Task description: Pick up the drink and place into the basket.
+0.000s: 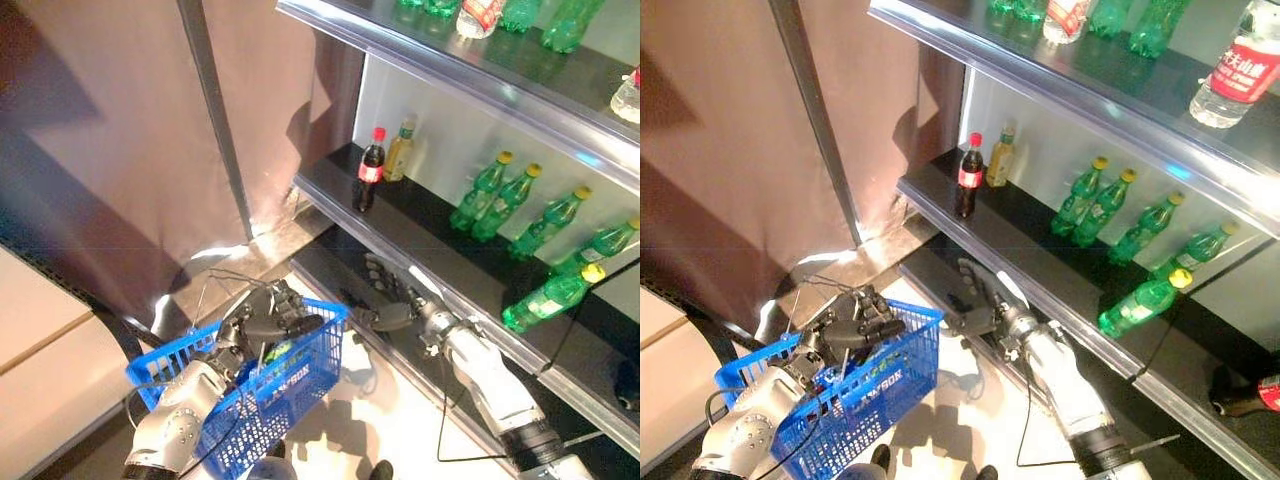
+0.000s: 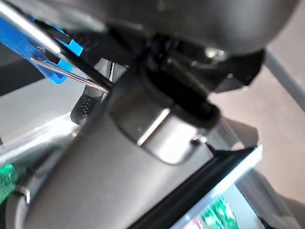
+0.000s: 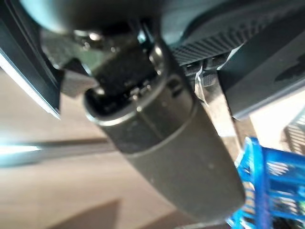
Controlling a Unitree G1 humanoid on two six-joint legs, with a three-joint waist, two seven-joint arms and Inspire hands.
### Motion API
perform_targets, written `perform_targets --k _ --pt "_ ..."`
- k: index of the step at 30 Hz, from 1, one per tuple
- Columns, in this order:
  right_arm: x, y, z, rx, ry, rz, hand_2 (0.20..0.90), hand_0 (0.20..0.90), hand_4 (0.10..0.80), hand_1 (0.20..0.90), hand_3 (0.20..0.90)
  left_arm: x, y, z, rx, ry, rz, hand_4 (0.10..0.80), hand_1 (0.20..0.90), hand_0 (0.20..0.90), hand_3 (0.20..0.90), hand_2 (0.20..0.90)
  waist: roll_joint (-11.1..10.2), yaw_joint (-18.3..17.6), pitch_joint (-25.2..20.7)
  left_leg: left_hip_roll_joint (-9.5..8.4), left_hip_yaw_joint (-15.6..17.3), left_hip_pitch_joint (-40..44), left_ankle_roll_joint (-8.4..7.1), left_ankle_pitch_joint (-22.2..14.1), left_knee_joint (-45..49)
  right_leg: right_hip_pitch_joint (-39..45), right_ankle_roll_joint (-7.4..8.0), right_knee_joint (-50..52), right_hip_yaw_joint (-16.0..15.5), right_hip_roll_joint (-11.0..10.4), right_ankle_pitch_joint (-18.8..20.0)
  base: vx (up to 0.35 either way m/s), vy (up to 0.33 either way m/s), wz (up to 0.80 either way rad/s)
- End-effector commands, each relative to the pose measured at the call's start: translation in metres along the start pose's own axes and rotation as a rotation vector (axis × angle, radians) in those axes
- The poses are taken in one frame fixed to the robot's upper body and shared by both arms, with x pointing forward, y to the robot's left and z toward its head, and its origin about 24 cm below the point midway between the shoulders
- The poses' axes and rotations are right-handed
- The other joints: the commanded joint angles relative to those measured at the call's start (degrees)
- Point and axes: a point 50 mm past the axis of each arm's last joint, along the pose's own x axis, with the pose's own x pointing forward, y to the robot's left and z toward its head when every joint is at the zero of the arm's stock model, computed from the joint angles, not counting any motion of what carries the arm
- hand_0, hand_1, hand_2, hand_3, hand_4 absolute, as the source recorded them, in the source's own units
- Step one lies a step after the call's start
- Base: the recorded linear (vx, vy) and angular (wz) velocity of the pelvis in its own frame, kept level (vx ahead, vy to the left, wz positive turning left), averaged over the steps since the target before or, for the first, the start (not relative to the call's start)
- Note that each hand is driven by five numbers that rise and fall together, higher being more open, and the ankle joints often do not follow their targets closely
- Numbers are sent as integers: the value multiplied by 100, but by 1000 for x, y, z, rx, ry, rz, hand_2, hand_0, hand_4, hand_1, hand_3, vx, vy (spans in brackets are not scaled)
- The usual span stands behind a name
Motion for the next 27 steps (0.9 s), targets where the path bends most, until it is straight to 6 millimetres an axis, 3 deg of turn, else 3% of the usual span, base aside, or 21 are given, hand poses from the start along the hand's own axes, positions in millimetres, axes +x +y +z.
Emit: perform_targets --k 1,14,21,27 --pt "-7 -19 42 6 -274 -108 900 900 800 900 900 16 -45 68 23 -459 -254 100 300 300 200 300 199 -20 -845 184 458 -84 59 213 -24 302 107 321 -114 -229 -233 0 0 0" --pt "-25 -33 12 105 -224 -283 900 900 800 900 900 11 -17 53 53 -417 -75 100 300 300 200 300 235 -312 -823 229 601 -33 36 170 -24 219 130 347 31 -257 -231 4 -12 -7" --pt "-44 -36 -34 177 -71 -422 900 900 800 900 900 2 14 26 49 -329 96 100 300 300 200 300 267 -543 -792 231 697 14 48 141 -24 157 124 398 186 -243 -242 -7 -1 -13" --pt "-54 -39 -60 214 26 -524 900 900 800 900 900 -5 38 4 61 -249 249 100 300 300 200 300 279 -704 -782 213 755 57 55 94 -24 155 123 370 304 -226 -224 -11 2 -9"
